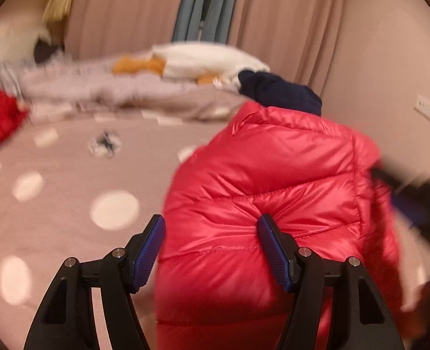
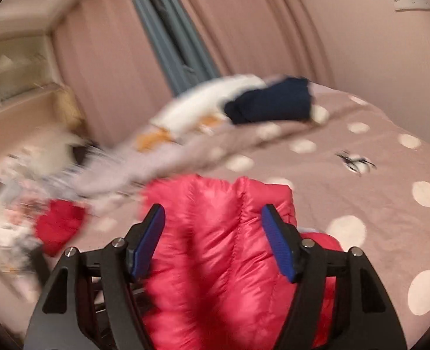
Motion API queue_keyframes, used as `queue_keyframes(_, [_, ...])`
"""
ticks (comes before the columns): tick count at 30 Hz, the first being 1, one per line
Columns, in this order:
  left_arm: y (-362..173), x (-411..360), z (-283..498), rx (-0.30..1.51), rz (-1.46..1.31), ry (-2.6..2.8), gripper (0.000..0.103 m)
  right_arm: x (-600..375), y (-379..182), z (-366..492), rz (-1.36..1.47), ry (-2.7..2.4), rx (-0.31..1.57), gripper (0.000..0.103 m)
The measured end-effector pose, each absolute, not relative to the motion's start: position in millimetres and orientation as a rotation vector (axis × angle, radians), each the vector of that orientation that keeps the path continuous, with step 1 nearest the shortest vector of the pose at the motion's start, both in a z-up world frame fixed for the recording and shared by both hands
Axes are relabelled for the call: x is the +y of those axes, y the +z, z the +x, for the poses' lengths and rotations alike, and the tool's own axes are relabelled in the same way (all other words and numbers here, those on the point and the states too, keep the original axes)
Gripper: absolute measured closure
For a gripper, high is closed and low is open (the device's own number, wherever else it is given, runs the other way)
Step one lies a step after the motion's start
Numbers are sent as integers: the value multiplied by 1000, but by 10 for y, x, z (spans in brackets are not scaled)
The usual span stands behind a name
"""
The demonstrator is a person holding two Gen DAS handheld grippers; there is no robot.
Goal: Fold large clothes
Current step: 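Grasp the red jacket bundle with both tools from opposite sides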
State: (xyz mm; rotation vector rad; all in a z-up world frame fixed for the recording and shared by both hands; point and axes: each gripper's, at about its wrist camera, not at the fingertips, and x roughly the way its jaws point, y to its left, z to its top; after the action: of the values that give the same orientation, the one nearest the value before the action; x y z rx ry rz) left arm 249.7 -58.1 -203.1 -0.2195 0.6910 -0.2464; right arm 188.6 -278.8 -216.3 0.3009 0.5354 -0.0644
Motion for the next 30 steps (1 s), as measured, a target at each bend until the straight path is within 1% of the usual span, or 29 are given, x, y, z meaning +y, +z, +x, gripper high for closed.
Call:
queue_keyframes(1, [-2099,-534,2568,723,-285,-274,37,-2857,-2347,1994,289,-141,589,33])
queue_keyframes(2, [-2155,-491,2617,744,-337,-294,33,-2940,-2500,2071,317,-163,621,29])
queue_keyframes(3, [-2202,-462,2655,755,-369,-296,25,-3058,-2672,2148,380,-139,643,23])
queue_keyframes(5, [-2281,-477,2722,768,-372,-291,20,-3345,-3015,2239,571,-19,681,22])
queue_keyframes(6, [-2324,-512,2747,754,-367,-318,16,-3444,-3090,2263,613,-4,695,23])
queue_keyframes(7, [-2349,-541,2761,752,-359,-315,15,-3473,-3121,2247,623,-1,696,23])
queue_keyframes(11, [-2382,-665,2685,688,-323,-265,15,-3416,-3223,2187,580,-28,641,22])
queue_keyframes(15, [-2437,-721,2647,612,-304,-224,14,-3377,-3300,2176,601,-36,635,18])
queue_keyframes(30, [-2448,-696,2640,586,-292,-205,11,-3353,-3300,2192,577,-72,602,13])
